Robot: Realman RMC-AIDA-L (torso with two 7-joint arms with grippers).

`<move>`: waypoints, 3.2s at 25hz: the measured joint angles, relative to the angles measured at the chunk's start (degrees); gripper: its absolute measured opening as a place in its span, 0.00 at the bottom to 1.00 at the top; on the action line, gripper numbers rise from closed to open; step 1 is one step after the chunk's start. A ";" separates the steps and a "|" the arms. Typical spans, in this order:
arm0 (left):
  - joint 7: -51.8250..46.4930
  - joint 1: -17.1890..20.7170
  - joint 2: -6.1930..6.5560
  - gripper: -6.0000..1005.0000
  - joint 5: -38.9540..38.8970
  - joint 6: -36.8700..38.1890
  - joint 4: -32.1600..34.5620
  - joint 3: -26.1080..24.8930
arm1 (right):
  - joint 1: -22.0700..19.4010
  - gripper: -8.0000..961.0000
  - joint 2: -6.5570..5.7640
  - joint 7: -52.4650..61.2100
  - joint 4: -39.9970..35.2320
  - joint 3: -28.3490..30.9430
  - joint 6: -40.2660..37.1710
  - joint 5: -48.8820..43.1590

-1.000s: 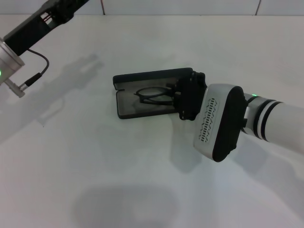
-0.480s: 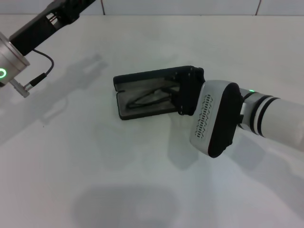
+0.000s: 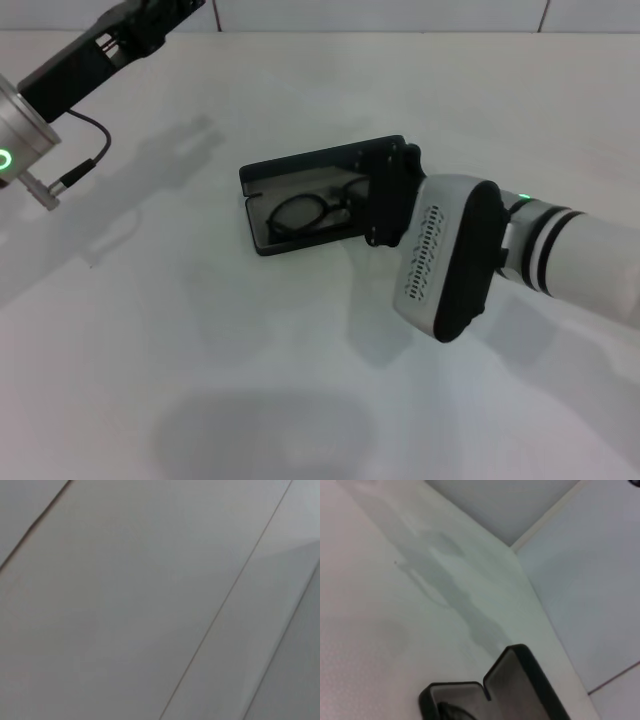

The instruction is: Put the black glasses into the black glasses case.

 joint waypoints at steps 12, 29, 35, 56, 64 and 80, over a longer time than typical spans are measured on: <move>-3.77 -6.66 0.29 0.50 16.88 -21.35 0.27 0.11 | -1.61 0.33 -0.75 5.12 8.53 37.16 -64.05 0.51; -7.01 -13.34 -0.49 0.49 22.20 -30.14 0.50 18.21 | -1.21 0.42 -5.21 -1.06 33.52 87.30 -104.12 -0.09; -6.74 -12.80 -0.99 0.49 22.70 -30.63 0.15 18.46 | -0.54 0.50 -4.63 -1.07 33.44 85.93 -102.19 -0.47; 8.41 -6.75 -1.91 0.49 15.49 -28.70 -3.39 22.95 | 2.36 0.49 -3.60 -1.10 33.52 83.27 -101.50 -1.24; 16.07 -3.14 -0.83 0.49 9.09 -16.55 -1.05 22.68 | 3.83 0.50 -0.69 -1.27 31.59 79.02 -98.29 -2.37; 28.92 13.23 2.76 0.49 8.61 15.82 11.96 22.49 | 5.96 0.50 0.02 -7.12 31.41 56.23 -87.16 1.78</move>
